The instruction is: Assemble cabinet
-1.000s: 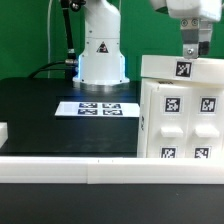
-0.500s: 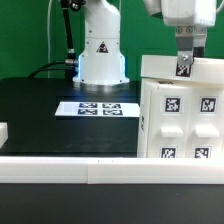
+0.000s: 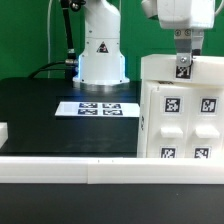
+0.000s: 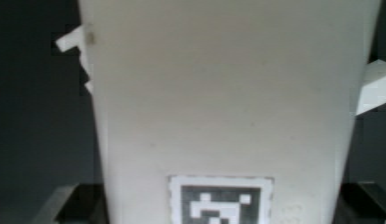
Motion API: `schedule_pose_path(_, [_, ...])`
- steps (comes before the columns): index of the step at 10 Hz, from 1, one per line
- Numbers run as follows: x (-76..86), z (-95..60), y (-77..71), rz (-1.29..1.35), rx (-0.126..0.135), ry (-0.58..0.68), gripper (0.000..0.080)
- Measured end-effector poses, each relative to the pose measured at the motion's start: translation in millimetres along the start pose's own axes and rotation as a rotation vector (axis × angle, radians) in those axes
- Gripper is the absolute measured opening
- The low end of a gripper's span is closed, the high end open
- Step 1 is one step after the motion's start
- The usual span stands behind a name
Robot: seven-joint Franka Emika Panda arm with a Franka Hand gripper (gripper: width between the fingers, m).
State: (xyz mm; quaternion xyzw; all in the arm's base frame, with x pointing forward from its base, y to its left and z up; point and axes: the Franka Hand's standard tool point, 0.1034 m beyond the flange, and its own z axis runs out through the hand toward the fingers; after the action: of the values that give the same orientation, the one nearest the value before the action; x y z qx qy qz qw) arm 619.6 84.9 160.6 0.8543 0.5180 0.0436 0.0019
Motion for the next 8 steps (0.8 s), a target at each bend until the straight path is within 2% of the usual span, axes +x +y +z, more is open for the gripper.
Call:
schedule_pose_path(4, [-0.3, -0.1, 0.3, 0.064, 0.000, 0.001, 0.0555])
schedule_pose_path(8, [-0.7, 0.1, 0.4, 0.378, 0.001, 0.001, 0.0556])
